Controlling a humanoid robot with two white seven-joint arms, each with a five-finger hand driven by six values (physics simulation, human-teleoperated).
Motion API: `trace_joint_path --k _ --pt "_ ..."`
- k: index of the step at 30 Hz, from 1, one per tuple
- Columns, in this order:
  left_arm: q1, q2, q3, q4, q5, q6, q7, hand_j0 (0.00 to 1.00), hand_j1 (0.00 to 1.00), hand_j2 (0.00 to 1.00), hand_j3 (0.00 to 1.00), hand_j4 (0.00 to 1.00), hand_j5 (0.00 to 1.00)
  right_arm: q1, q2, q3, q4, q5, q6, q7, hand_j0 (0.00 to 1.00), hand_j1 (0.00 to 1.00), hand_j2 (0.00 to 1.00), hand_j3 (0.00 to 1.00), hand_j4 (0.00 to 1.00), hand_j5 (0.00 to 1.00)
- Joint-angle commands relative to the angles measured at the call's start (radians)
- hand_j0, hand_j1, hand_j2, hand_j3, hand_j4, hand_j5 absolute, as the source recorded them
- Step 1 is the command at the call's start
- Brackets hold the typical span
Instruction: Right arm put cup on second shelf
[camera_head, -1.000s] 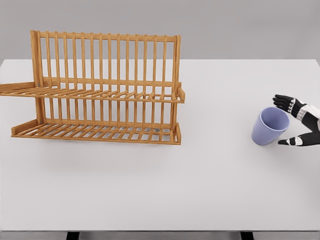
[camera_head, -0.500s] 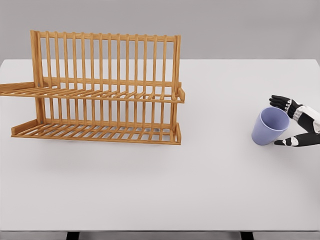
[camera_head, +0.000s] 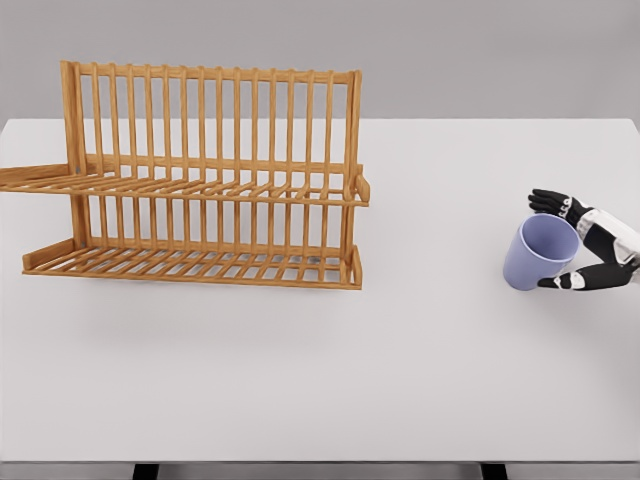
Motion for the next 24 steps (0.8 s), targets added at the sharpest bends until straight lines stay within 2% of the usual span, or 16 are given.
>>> trace_joint_path --k 1,6,9,20,24 --pt "0.0 0.0 0.0 0.0 0.0 0.001 0.0 1.0 1.0 1.0 1.0 1.0 1.0 0.0 0.0 -0.001 -0.001 -0.007 0.001 0.0 1.0 1.0 1.0 1.0 1.0 1.0" --pt "0.0 0.0 0.001 0.0 0.0 0.001 0.0 1.0 1.0 1.0 1.0 1.0 1.0 0.0 0.0 -0.001 -0.001 -0.004 0.001 0.0 1.0 1.0 1.0 1.0 1.0 1.0" --pt "0.0 0.0 0.0 0.0 -0.001 0.001 0.0 1.0 1.0 1.0 1.0 1.0 1.0 -0.005 0.003 -0.004 -0.002 -0.01 0.001 0.0 0.81 0.81 0.81 0.81 0.81 0.81" --pt "0.0 0.0 0.0 0.0 0.0 0.001 0.0 1.0 1.0 1.0 1.0 1.0 1.0 -0.008 0.003 -0.004 -0.01 -0.01 0.001 0.0 0.77 0.77 0.77 0.77 0.77 0.77" --pt "-0.002 0.0 0.0 0.0 0.0 -0.001 0.0 1.0 1.0 1.0 1.0 1.0 1.0 -0.005 0.001 -0.049 -0.019 -0.008 0.001 0.0 0.75 0.75 0.75 0.75 0.75 0.75"
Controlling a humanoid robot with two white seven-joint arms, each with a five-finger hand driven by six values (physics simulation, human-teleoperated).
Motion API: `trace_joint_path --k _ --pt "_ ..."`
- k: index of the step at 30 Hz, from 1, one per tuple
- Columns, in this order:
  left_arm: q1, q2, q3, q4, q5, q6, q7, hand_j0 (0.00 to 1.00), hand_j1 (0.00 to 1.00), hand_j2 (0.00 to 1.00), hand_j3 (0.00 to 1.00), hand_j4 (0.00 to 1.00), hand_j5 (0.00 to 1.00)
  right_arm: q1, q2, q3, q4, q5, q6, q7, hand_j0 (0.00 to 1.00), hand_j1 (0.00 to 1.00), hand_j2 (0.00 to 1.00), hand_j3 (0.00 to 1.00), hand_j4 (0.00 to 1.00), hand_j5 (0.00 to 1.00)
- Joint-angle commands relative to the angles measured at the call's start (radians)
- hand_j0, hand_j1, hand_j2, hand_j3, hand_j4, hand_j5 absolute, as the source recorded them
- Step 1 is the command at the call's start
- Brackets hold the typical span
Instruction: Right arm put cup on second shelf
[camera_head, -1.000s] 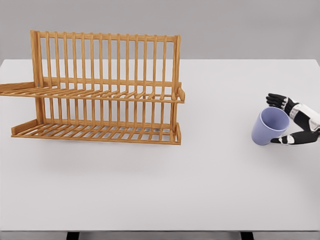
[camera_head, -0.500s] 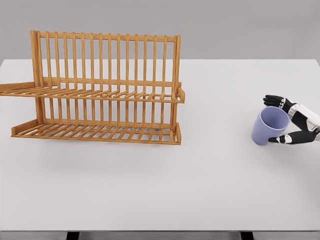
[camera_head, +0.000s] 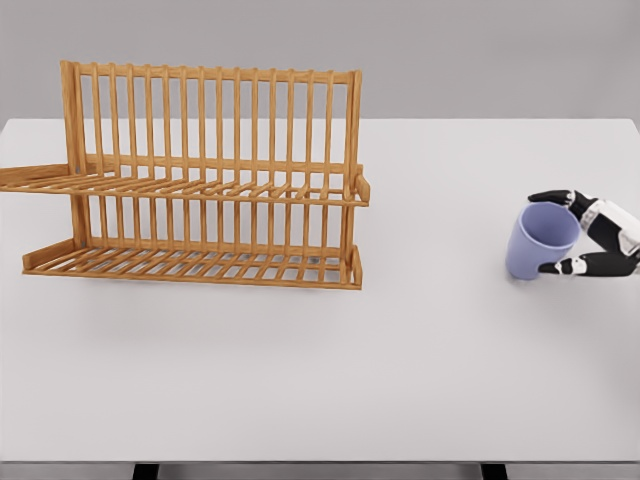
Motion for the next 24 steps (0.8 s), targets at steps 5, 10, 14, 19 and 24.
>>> trace_joint_path --k 5,10,14,19,24 --pt "-0.002 0.0 0.0 0.0 0.0 -0.001 0.0 1.0 1.0 1.0 1.0 1.0 1.0 -0.003 -0.003 -0.02 -0.018 -0.01 0.001 0.0 0.72 0.72 0.72 0.72 0.72 0.72" --pt "0.0 0.0 0.0 0.0 0.0 -0.001 0.0 1.0 1.0 1.0 1.0 1.0 1.0 -0.002 -0.008 -0.054 -0.071 -0.007 0.001 0.0 0.72 0.72 0.72 0.72 0.72 0.72" --pt "0.0 0.0 0.0 0.0 0.0 0.001 0.0 1.0 1.0 1.0 1.0 1.0 1.0 -0.008 -0.01 -0.055 -0.093 -0.007 0.001 0.0 0.72 0.72 0.72 0.72 0.72 0.72" --pt "0.0 0.0 0.0 0.0 0.0 -0.001 0.0 1.0 1.0 1.0 1.0 1.0 1.0 -0.04 -0.008 -0.055 -0.094 -0.008 0.001 0.0 0.72 0.72 0.72 0.72 0.72 0.72" --pt "0.0 0.0 0.0 0.0 0.0 -0.001 0.0 1.0 1.0 1.0 1.0 1.0 1.0 -0.063 -0.003 -0.055 -0.136 -0.007 0.001 0.0 0.72 0.72 0.72 0.72 0.72 0.72"
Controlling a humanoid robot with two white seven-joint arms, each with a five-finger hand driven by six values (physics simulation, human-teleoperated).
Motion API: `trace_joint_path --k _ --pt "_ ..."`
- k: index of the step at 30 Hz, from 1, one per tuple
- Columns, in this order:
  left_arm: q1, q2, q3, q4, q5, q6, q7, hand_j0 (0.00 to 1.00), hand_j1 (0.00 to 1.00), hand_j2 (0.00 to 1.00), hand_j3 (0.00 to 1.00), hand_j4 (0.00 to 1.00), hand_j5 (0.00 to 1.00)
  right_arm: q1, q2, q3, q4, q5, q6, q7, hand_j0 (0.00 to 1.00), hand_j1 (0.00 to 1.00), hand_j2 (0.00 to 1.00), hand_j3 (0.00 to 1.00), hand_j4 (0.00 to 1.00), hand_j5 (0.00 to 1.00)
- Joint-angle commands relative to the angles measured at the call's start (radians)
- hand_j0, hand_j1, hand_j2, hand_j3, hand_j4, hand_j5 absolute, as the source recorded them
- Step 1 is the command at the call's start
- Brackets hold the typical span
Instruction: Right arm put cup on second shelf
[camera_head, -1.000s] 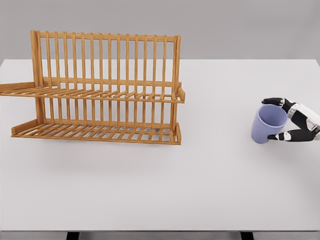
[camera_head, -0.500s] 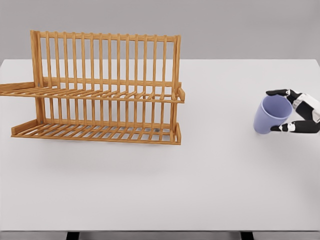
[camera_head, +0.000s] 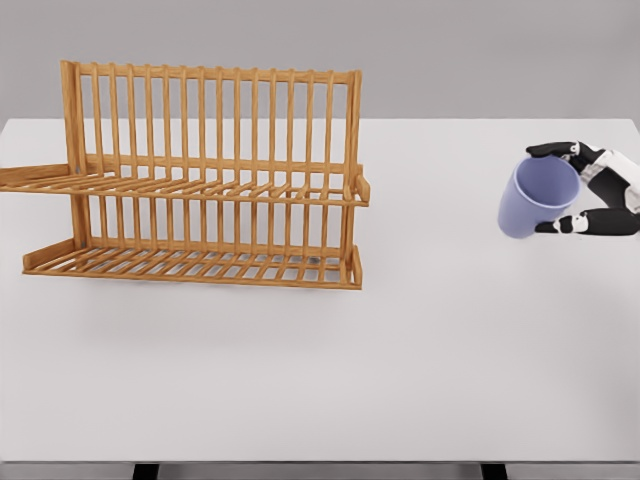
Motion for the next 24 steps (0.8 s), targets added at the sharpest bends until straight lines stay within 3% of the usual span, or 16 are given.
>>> trace_joint_path --k 1,7,12,24 --pt "0.0 0.0 0.0 0.0 0.0 -0.001 0.0 1.0 1.0 1.0 1.0 1.0 1.0 -0.002 0.002 -0.001 -0.013 -0.008 0.002 0.0 0.72 0.72 0.72 0.72 0.72 0.72" --pt "0.0 0.0 0.0 0.0 0.0 0.0 0.0 1.0 1.0 1.0 1.0 1.0 1.0 -0.02 0.005 0.001 -0.014 -0.008 0.002 0.0 0.72 0.72 0.72 0.72 0.72 0.72" --pt "0.0 0.0 0.0 0.0 0.0 0.0 0.0 1.0 1.0 1.0 1.0 1.0 1.0 -0.037 0.008 0.001 -0.057 -0.006 0.002 0.0 0.71 0.71 0.71 0.71 0.71 0.71" --pt "0.0 0.0 0.0 0.0 0.0 -0.001 0.0 1.0 1.0 1.0 1.0 1.0 1.0 -0.101 0.089 0.001 -0.063 0.037 0.002 0.0 0.7 0.7 0.7 0.7 0.7 0.7"
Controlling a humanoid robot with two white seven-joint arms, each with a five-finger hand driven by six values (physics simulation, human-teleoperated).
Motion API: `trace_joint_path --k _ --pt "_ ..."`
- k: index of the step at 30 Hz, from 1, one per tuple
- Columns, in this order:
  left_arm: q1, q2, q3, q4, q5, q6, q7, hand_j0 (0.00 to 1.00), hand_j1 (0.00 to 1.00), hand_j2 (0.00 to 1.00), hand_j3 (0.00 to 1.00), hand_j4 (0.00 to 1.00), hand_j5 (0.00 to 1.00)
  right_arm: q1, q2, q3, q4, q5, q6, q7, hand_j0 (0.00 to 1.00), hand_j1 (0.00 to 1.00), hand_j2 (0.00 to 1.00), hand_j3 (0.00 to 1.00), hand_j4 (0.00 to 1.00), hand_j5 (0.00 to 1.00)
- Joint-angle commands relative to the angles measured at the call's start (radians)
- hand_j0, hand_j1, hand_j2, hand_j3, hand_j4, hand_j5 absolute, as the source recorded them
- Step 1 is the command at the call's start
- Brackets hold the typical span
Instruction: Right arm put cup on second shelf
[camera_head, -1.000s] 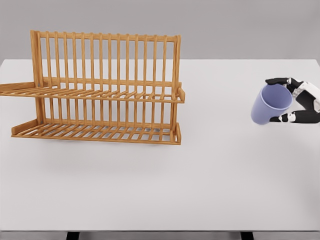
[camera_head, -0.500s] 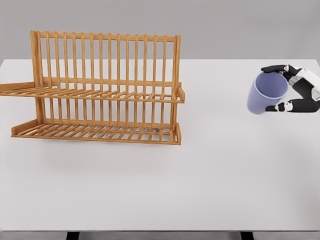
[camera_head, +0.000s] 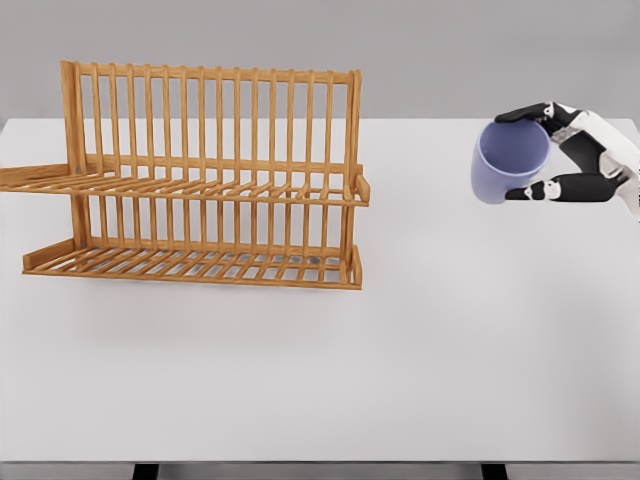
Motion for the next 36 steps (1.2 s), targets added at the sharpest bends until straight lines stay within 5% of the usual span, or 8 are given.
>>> trace_joint_path --k 1,9,36 --pt "0.0 0.0 0.0 0.0 0.0 -0.001 0.0 1.0 1.0 1.0 1.0 1.0 1.0 -0.003 0.013 -0.001 -0.001 -0.002 0.002 0.0 0.7 0.7 0.7 0.7 0.7 0.7" --pt "0.0 0.0 0.0 0.0 0.0 -0.001 0.0 1.0 1.0 1.0 1.0 1.0 1.0 -0.038 0.016 0.001 -0.002 -0.002 0.002 0.0 0.7 0.7 0.7 0.7 0.7 0.7" --pt "-0.002 0.0 0.0 0.0 0.0 0.001 0.0 1.0 1.0 1.0 1.0 1.0 1.0 -0.158 0.208 0.009 0.002 0.121 0.002 0.0 0.7 0.7 0.7 0.7 0.7 0.7"
